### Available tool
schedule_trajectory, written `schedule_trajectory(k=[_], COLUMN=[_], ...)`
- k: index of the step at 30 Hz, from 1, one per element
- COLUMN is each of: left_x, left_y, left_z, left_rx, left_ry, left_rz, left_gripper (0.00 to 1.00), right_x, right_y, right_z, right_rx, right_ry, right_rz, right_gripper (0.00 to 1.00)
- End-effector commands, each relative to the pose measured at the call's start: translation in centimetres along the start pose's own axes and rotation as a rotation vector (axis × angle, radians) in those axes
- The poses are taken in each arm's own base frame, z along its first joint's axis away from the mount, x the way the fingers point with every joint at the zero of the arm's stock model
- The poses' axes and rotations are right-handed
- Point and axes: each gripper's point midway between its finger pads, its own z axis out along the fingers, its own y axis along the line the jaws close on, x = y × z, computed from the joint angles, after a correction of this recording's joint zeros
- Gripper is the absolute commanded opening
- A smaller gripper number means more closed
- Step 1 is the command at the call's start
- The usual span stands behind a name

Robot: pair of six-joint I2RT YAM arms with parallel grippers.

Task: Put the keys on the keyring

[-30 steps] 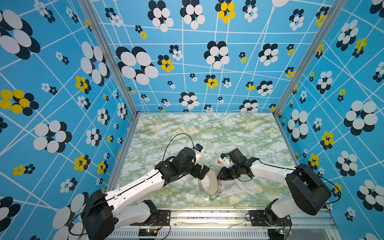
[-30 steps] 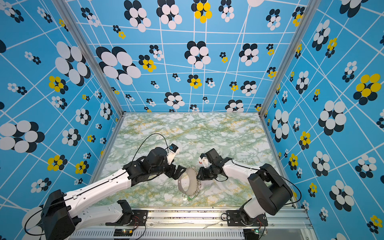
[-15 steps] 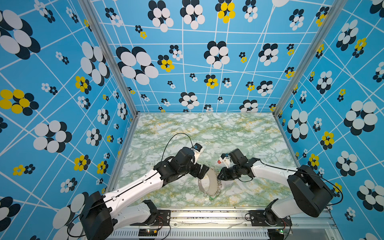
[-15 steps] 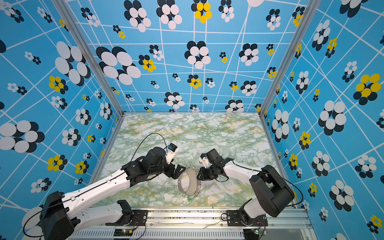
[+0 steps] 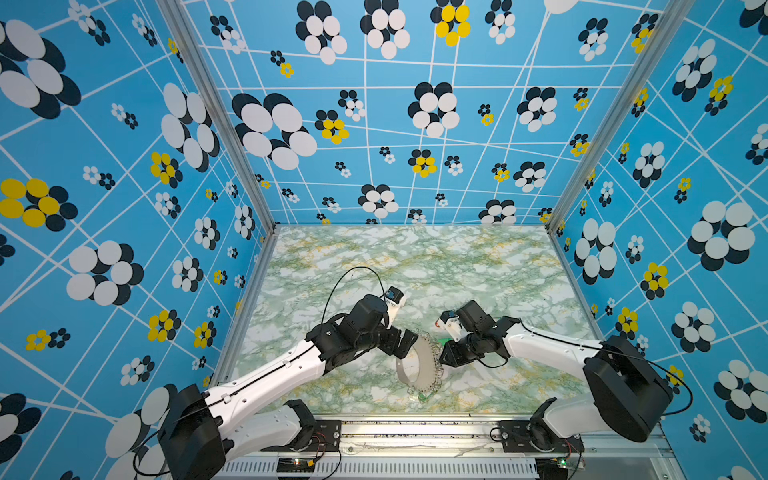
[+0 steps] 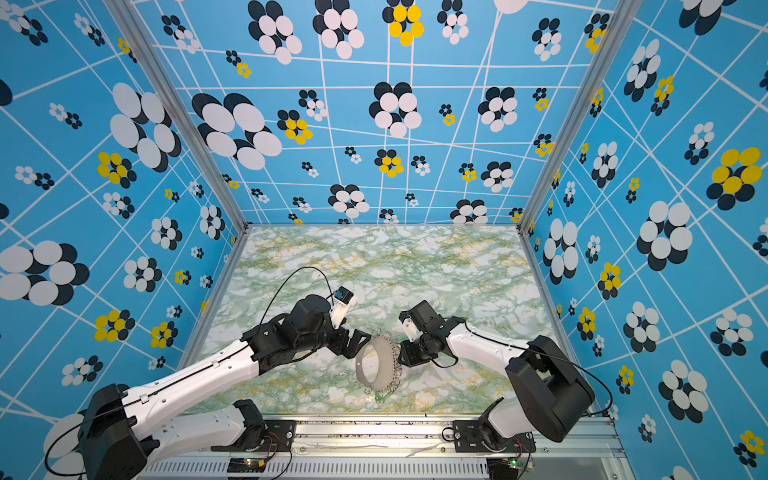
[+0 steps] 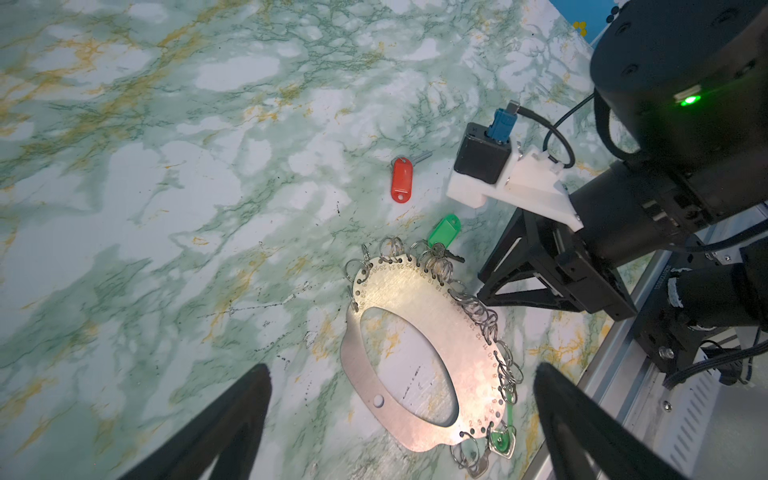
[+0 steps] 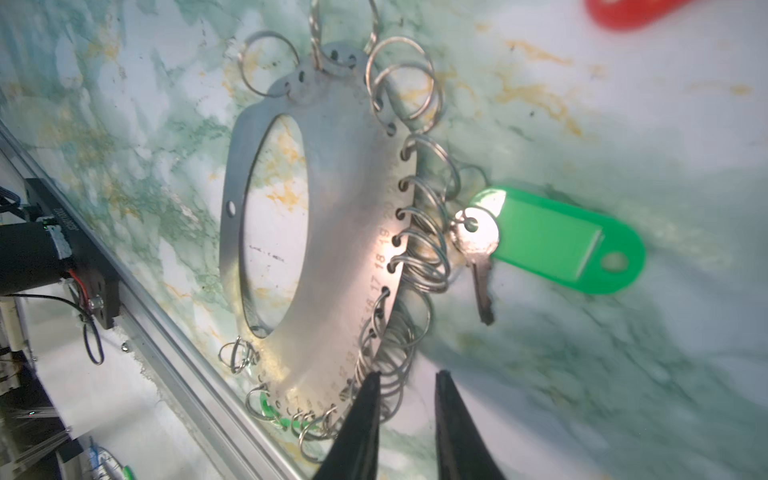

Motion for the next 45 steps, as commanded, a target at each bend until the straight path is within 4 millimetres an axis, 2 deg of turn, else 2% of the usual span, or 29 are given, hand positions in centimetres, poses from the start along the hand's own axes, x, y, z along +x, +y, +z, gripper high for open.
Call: schedule_trajectory(k=[1,5,16,35,45], left_x=[-0.1,0.0,0.1,1.1,1.3], left_y=[0.3,0.3,0.5,2.1,2.4], left_z=[-0.2,-0.2,-1.1,-2.6,-2.6], left_rx=[-0.007,-0.002,-0.017,-0.060,-0.057], left_ry=[-0.015,-0.020,-0.032,-0.058,-0.060], left_rz=[-0.018,-0.023,-0.021,-0.050,-0.061], left_gripper=[1.00,1.00,1.00,1.00,0.99], right_x=[-1.1,-1.5,-0.5,-0.5,-0.4], right_y=[-0.1,1.1,2.9,1.8,1.5], right_z=[-2.5,-3.3,-0.5,1.3,1.8], right_rx=[0.104,0.127,0.142,0.206,0.220], right_ry=[-0.043,-0.057,0.073,0.158,0.188], right_rz=[-0.160,-0.295,-0.429,-0.413,-0.404], right_gripper=[0.27,0.28,0.22,0.21,0.21])
